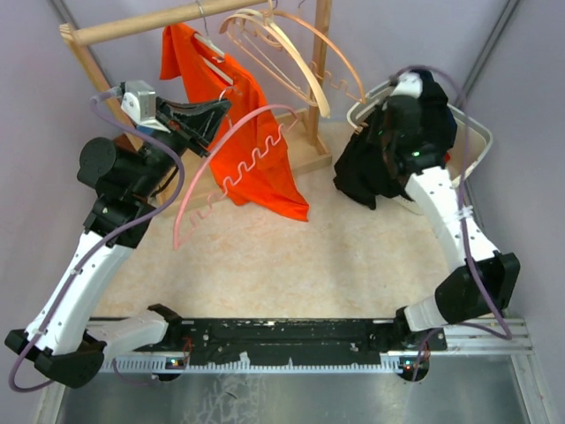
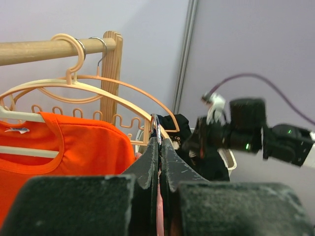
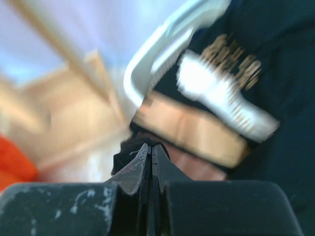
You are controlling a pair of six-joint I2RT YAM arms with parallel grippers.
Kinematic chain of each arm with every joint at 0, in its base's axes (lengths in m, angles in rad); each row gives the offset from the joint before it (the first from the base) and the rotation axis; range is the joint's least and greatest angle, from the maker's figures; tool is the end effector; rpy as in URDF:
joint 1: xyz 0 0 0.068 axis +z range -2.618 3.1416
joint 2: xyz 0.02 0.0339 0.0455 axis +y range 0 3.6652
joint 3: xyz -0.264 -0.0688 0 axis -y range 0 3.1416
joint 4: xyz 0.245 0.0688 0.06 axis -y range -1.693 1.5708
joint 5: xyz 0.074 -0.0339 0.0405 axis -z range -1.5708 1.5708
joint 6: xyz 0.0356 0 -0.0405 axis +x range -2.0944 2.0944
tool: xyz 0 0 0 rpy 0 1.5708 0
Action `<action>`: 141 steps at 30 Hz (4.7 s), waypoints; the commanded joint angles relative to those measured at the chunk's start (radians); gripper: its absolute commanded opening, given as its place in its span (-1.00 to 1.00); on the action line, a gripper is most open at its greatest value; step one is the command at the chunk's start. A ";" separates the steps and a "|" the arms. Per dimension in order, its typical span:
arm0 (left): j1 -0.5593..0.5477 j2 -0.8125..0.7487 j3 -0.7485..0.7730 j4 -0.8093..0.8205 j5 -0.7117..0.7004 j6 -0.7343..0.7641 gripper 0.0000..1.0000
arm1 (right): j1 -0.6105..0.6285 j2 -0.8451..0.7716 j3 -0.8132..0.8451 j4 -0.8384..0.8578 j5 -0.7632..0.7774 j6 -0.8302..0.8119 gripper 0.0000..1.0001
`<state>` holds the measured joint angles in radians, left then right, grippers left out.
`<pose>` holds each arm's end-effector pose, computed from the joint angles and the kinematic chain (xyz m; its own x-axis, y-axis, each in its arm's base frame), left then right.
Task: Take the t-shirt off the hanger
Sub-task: Place the T-shirt in the bin, then place the hanger on the clothesline.
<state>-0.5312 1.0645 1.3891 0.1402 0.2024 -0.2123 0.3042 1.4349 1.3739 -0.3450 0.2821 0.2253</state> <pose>0.1709 -0.1087 0.5282 0.2406 -0.3808 -0.8928 0.7180 0.6888 -0.1003 0.3196 0.0899 0.3773 -0.3770 0.1065 -0.9200 0.0416 0.9943 0.0981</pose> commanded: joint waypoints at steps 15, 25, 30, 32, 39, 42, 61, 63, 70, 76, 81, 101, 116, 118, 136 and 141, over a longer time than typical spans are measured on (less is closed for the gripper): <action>-0.001 0.076 0.084 0.014 0.047 -0.037 -1.00 | -0.439 0.452 1.059 -0.036 -0.084 0.071 -1.00; -0.001 0.094 0.098 0.019 0.033 -0.053 -1.00 | -0.477 0.508 1.004 -0.033 -0.074 0.043 -1.00; 0.000 0.097 0.100 0.030 0.036 -0.064 -1.00 | -0.478 0.483 0.848 -0.095 -0.111 0.018 -0.88; 0.000 0.097 0.102 0.032 0.046 -0.065 -1.00 | -0.478 0.451 0.761 -0.094 -0.135 0.015 -0.72; 0.000 0.091 0.142 0.012 0.140 -0.058 -1.00 | -0.474 0.237 0.474 -0.004 -0.194 0.010 -0.10; 0.000 0.087 0.167 -0.037 0.116 -0.060 -1.00 | -0.455 0.139 0.408 0.012 -0.195 -0.007 -0.09; 0.000 0.005 0.326 -0.438 0.184 0.003 -1.00 | -0.151 -0.195 0.240 0.031 -0.201 -0.054 -0.06; 0.000 -0.009 0.319 -0.465 0.183 -0.006 -1.00 | -0.144 -0.208 0.230 0.030 -0.203 -0.052 -0.06; 0.000 -0.059 0.328 -0.631 0.063 0.013 -1.00 | -0.116 -0.236 0.215 0.017 -0.218 -0.050 -0.06; 0.000 -0.100 0.315 -0.690 -0.116 0.013 -1.00 | -0.047 -0.260 0.210 0.015 -0.218 -0.061 -0.06; 0.000 -0.158 0.194 -0.575 -0.312 0.015 -1.00 | 0.079 -0.255 0.225 0.011 -0.191 -0.091 -0.07; 0.000 0.072 0.090 -0.039 -0.793 0.257 -1.00 | 0.598 -0.008 0.503 0.066 -0.123 -0.231 0.01; 0.000 0.227 0.209 0.007 -0.911 0.342 -1.00 | 0.724 0.048 0.495 0.086 -0.201 -0.237 0.07; 0.000 0.255 0.236 0.004 -0.915 0.350 -1.00 | 0.739 0.054 0.491 0.097 -0.205 -0.238 0.08; -0.002 0.350 0.343 -0.026 -0.943 0.360 -1.00 | 0.772 0.161 0.509 0.129 -0.180 -0.190 0.07; -0.005 0.364 0.347 -0.020 -0.952 0.371 -1.00 | 0.782 0.170 0.511 0.135 -0.154 -0.185 0.06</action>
<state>-0.5320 1.4204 1.6966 0.0818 -0.7319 0.1368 1.0668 1.6062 1.8404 -0.2543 0.1055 0.0345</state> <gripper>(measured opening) 0.015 0.534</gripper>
